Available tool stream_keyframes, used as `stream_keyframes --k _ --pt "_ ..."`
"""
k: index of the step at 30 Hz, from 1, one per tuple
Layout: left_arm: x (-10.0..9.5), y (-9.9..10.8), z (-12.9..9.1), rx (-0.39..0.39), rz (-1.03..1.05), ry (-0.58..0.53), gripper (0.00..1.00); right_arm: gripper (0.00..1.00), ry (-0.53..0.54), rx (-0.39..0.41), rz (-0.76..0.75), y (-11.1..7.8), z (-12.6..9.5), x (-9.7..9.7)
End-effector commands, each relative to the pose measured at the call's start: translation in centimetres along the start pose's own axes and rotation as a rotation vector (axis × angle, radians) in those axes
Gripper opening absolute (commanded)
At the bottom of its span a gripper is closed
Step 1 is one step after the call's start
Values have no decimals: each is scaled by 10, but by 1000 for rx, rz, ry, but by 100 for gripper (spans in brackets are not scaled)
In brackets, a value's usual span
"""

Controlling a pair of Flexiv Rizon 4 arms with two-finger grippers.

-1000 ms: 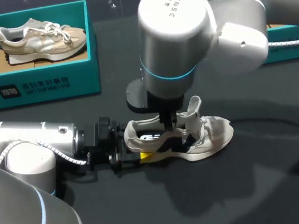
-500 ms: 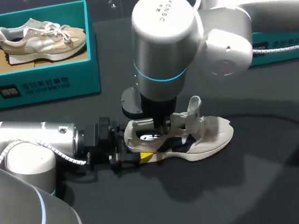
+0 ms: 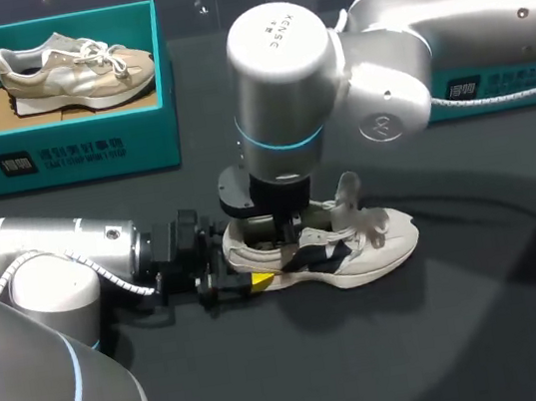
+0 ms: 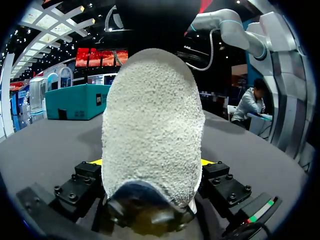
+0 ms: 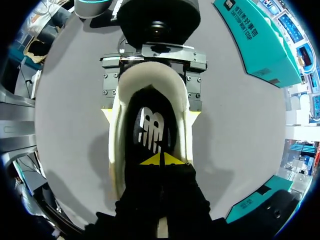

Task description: Take the shoe out of the shoebox, open the shoe tongue, remove and reinsert the insole, then place the shoe into the shoebox

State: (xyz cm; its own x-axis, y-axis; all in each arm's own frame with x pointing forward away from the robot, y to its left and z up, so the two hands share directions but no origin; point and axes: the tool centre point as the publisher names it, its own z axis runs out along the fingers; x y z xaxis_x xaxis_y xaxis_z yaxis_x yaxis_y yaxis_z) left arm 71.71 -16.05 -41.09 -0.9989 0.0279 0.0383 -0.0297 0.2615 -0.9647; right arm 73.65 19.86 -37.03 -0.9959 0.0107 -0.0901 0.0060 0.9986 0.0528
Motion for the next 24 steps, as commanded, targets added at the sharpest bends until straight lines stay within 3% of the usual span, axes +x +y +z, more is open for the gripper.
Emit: stream_keyframes --k 1,20,22,24 --pt "1 0 -1 0 0 -1 0 0 11 2 20 -10 8 -6" --pt "1 0 -1 0 0 -1 0 1 30 23 112 -54 19 -10" --pt "1 0 -1 0 0 -1 0 22 40 23 113 -55 21 -9" --pt "1 0 -1 0 0 -1 0 35 44 24 113 -55 23 -8"
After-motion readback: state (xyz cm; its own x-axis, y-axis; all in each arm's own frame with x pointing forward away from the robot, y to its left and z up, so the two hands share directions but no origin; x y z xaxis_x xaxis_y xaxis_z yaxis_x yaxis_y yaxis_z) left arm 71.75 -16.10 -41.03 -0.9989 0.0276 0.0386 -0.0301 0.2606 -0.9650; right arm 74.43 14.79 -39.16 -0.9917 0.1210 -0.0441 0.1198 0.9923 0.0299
